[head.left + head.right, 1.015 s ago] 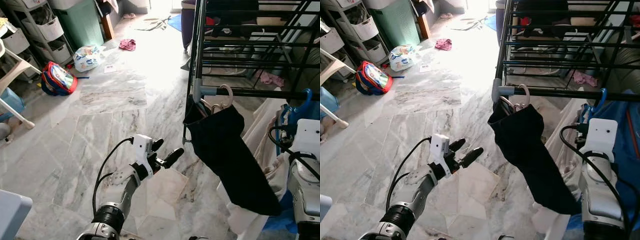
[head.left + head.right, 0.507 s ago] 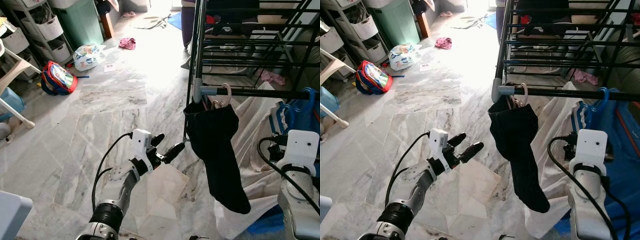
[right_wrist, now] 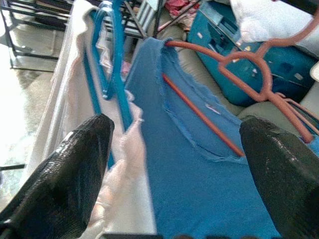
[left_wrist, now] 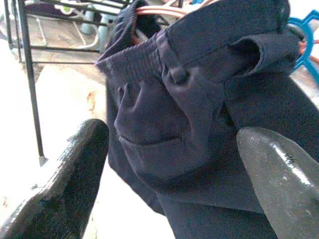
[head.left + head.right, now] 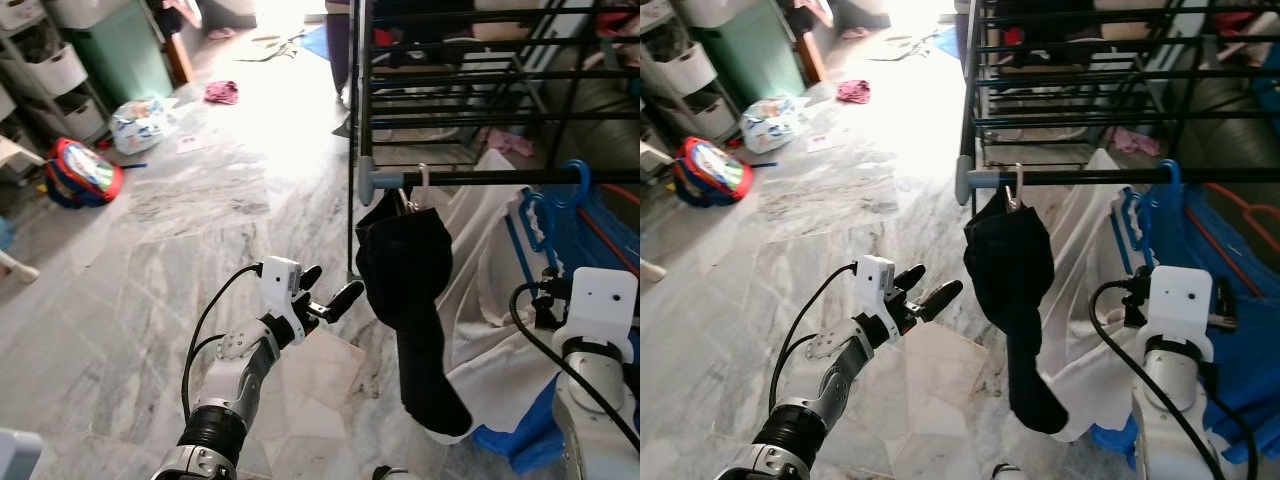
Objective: Hang hanger
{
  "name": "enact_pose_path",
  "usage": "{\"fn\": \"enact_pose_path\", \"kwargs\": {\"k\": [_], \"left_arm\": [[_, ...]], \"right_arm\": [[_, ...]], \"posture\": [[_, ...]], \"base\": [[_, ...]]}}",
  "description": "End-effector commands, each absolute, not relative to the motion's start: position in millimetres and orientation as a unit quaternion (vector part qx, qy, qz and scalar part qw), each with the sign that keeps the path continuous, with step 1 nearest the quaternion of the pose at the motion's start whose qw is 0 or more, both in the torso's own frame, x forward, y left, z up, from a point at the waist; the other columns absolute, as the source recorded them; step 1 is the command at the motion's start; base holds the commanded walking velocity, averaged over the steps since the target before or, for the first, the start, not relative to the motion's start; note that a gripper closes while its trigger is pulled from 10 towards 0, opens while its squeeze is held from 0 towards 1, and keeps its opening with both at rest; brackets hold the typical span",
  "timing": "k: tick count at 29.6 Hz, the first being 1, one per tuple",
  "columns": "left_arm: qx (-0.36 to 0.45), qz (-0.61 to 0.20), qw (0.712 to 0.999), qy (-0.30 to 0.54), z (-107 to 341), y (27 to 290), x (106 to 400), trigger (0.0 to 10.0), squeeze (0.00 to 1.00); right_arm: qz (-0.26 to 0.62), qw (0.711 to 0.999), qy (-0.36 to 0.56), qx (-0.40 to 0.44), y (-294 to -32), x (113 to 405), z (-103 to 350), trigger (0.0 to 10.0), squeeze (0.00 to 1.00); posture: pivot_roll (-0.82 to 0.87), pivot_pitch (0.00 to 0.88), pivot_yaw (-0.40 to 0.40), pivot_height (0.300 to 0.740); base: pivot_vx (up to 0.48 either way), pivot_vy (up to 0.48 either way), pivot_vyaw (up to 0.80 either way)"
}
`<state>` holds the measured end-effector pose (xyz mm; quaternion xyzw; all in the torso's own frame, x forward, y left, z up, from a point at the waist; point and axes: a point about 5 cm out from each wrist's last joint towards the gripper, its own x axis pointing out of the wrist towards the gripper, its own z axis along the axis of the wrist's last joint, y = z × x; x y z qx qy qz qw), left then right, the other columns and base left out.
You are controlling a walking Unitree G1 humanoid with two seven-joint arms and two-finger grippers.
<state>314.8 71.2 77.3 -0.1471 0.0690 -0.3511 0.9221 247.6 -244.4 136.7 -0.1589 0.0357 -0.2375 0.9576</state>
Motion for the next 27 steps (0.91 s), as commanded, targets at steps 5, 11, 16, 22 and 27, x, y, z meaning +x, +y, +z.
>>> {"fn": "enact_pose_path", "kwargs": {"k": [5,11,16,22,27], "left_arm": [[-0.141,-0.339,0.927,0.080,73.2,76.3,312.8,10.0,0.00],[-0.138,-0.337,0.927,0.085,71.5,74.1,311.0,10.0,0.00],[-0.134,-0.333,0.929,0.088,70.0,74.5,309.9,10.0,0.00],[-0.133,-0.332,0.929,0.091,69.4,73.0,309.9,10.0,0.00],[-0.130,-0.332,0.930,0.088,72.5,72.7,311.9,10.0,0.00]], "right_arm": [[-0.225,0.961,0.029,-0.159,-237.3,248.2,139.5,10.0,0.00],[-0.215,0.963,0.039,-0.157,-234.0,250.5,135.1,10.0,0.00],[-0.210,0.964,0.040,-0.157,-232.3,250.4,133.3,10.0,0.00],[-0.201,0.966,0.040,-0.158,-229.5,253.4,132.6,10.0,0.00],[-0.199,0.966,0.037,-0.159,-229.5,255.8,133.9,10.0,0.00]], "posture": [[-0.18,0.160,0.067,0.740],[-0.17,0.160,0.063,0.740],[-0.17,0.149,0.058,0.740],[-0.16,0.125,0.056,0.740],[-0.16,0.105,0.057,0.740]], "base": [[0.000,0.000,0.00],[0.000,0.000,-0.10],[0.000,0.000,0.00],[-0.232,0.000,0.00],[-0.374,0.000,0.00]]}}
